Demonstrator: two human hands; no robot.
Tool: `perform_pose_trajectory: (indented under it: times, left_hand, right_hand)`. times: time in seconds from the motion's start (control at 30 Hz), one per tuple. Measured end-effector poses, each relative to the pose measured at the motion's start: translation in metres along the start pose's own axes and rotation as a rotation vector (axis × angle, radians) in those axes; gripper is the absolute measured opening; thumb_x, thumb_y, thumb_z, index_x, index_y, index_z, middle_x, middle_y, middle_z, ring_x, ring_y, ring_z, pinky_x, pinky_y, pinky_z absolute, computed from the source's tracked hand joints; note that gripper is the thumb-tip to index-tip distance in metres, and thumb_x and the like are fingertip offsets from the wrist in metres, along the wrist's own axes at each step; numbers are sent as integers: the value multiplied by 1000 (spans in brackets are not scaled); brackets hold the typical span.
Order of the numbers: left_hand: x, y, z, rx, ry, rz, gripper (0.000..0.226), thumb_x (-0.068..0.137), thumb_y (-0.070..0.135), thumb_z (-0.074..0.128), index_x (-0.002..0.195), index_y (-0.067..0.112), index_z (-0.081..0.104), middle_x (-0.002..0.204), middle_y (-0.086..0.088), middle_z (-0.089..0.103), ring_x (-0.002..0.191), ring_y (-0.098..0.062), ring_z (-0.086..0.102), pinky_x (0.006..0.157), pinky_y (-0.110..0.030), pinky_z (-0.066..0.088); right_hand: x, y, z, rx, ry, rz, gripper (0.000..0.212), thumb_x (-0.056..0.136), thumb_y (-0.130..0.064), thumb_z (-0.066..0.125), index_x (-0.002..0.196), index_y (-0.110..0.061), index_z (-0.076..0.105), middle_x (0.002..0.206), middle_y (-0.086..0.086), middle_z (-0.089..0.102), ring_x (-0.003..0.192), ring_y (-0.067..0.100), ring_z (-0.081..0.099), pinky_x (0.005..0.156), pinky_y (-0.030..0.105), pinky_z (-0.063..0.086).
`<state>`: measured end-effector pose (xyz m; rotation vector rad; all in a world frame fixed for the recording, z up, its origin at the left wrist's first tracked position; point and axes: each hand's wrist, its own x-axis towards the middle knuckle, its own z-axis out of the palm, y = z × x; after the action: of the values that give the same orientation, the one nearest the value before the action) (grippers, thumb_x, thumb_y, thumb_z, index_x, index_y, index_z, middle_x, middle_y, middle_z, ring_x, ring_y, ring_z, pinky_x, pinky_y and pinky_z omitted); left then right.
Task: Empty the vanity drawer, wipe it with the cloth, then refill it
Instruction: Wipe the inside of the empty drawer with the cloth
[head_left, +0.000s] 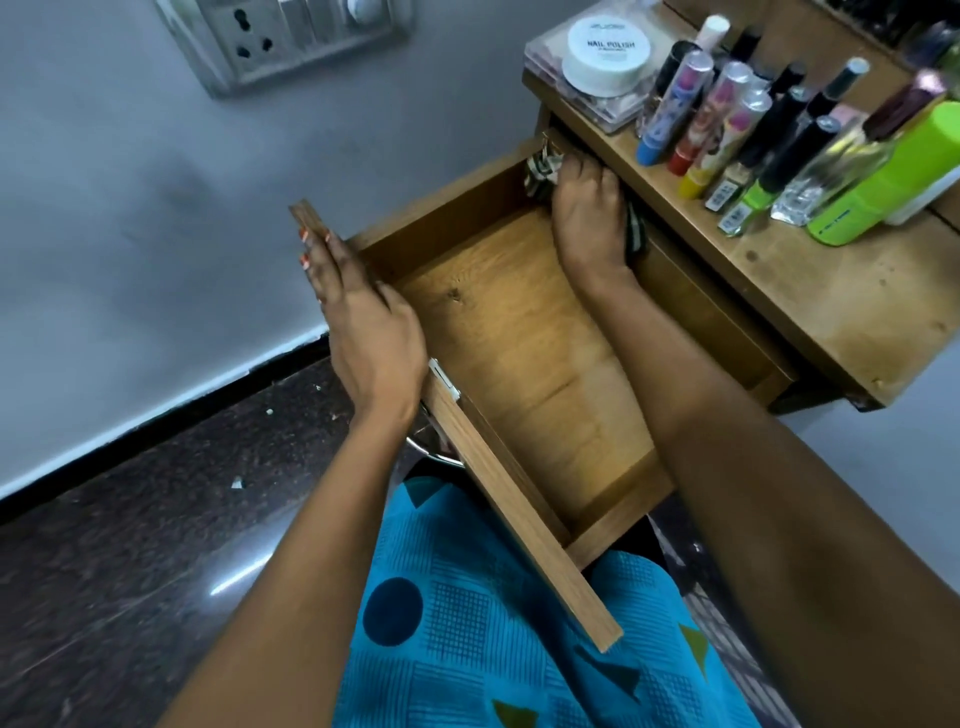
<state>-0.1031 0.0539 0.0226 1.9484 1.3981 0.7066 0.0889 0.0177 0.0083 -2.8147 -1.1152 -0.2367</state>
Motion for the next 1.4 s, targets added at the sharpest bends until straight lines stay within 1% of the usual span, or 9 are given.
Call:
perform_pose_trajectory:
  times: [0.07,0.3,0.4,0.57,0.73,0.9,1.0,1.27,1.4]
  left_hand:
    - [1,-1,1,-7,3,6,55,97,10,31,147,11,8,157,-3,-2,145,-17,-1,86,1,-6]
    - [2,-1,3,-23,15,-1,56,96,9,32,147,13,9,157,-1,-1,145,-16,0,92,-1,0]
    - [1,-2,3,-38,17,4,55,96,9,32,147,11,10,157,-3,0,145,-17,-1,88,1,-6]
    - [0,-2,3,-46,18,6,55,97,10,32,147,11,9,157,-2,-1,145,-17,-1,84,2,-7]
    - [0,-1,2,-48,5,-1,55,97,10,31,147,13,9,157,1,-2,145,-15,-1,97,-7,8]
    - [-1,0,2,-48,1,-5,55,97,10,31,147,14,8,157,2,-2,145,-13,-1,98,-10,13]
    - [0,-1,2,-55,0,-3,55,97,10,30,147,14,7,157,2,-2,145,-14,-1,100,-15,17]
    - [0,0,1,-79,-9,-3,55,96,10,31,147,13,9,157,1,-1,145,-14,-1,114,-28,25]
    - [1,1,0,-77,-12,-13,56,96,9,31,147,14,8,157,2,-1,145,-14,-1,110,-36,36]
  right_hand:
    - [16,-7,0,39,9,-11,37,93,5,17,127,6,33,128,26,44,119,37,43,102,41,32]
    - [14,-3,1,283,-7,-2,33,97,-5,29,124,4,45,126,24,49,120,36,43,96,31,26]
    - [-6,-4,0,253,70,-65,35,93,-2,38,127,-3,47,129,16,51,122,30,45,103,33,35]
    - [-40,-3,-6,392,153,-49,36,89,-7,52,126,-5,49,131,12,51,124,23,45,109,35,31]
    - [-28,-4,-19,323,327,-29,28,87,-11,54,115,-5,55,129,11,52,122,24,45,106,33,33]
    - [-3,-35,-15,322,179,-259,37,89,-11,52,126,-6,49,133,12,49,123,27,42,105,30,32]
    - [-2,-50,1,248,49,-388,43,90,-16,51,132,-16,44,137,5,44,129,25,35,107,33,28]
    - [14,-36,13,193,6,-194,49,95,-15,43,141,-11,28,150,12,24,140,31,15,115,36,19]
    - [24,-25,7,58,23,1,45,97,-6,29,141,-4,22,144,19,30,128,33,35,101,39,38]
